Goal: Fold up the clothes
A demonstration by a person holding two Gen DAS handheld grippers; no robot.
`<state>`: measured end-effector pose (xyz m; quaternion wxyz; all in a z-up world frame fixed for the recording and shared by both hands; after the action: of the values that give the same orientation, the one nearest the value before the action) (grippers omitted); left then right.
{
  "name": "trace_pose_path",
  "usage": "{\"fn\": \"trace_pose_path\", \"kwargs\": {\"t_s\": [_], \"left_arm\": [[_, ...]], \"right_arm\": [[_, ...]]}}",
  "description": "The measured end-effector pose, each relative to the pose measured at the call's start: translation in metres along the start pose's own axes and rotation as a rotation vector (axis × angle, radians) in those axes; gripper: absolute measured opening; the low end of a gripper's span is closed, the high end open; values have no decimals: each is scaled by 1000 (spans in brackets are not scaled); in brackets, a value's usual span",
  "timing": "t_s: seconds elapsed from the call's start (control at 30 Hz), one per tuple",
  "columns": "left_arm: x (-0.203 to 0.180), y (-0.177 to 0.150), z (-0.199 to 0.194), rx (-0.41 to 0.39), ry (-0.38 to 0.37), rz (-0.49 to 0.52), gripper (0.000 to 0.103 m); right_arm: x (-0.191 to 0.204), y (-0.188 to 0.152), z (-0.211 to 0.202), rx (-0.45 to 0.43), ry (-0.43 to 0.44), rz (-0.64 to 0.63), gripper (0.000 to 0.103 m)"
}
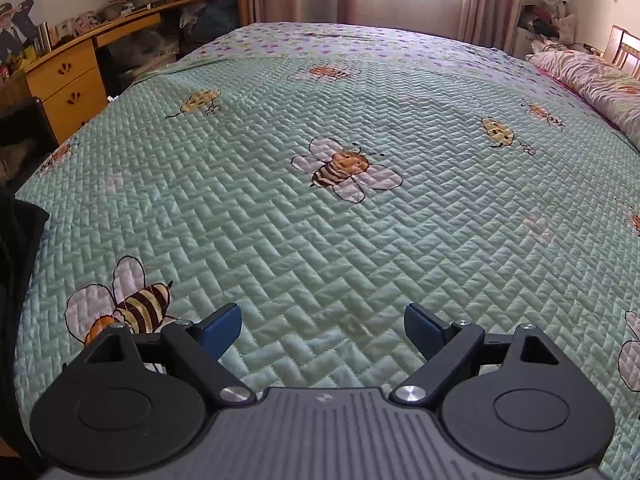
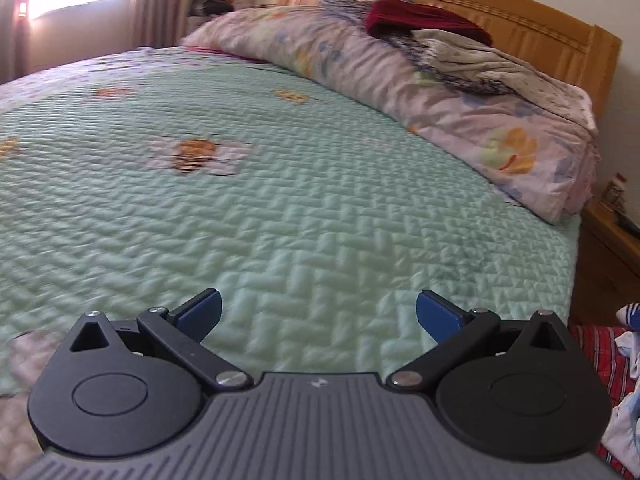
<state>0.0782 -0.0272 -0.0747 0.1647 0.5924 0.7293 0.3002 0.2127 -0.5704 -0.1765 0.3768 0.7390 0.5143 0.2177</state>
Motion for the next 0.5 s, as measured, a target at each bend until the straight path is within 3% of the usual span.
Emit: {"fn": "trace_pose_path", "kwargs": {"t_s": [0.1,0.17,0.37,0.5], "left_arm": [[4,-1,2,12,3,-12,89],[8,-1,2,15,5,-20,89],[25,-1,4,29,-23,-66,90],[39,-2,5,21,-33,-80,90]], "right_arm": [[17,-28,-11,-38,-78,18,103],[38,-45,-34,-92,-85,40,103],[33,-57,-64,-76,-53,76,103],[23,-59,-66,-61,31,189,103]]}}
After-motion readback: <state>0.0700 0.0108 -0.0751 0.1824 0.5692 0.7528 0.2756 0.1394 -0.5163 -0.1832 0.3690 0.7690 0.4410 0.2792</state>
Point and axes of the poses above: each gripper's, at about its wrist camera, not at the fingertips, and z roughly the way its jaws point, x to its left, y to its top, the point moved 6 cm from there along z, roughly the way its jaws point, and after that the axes turned 9 degrees about y, right-handed, at the moved point
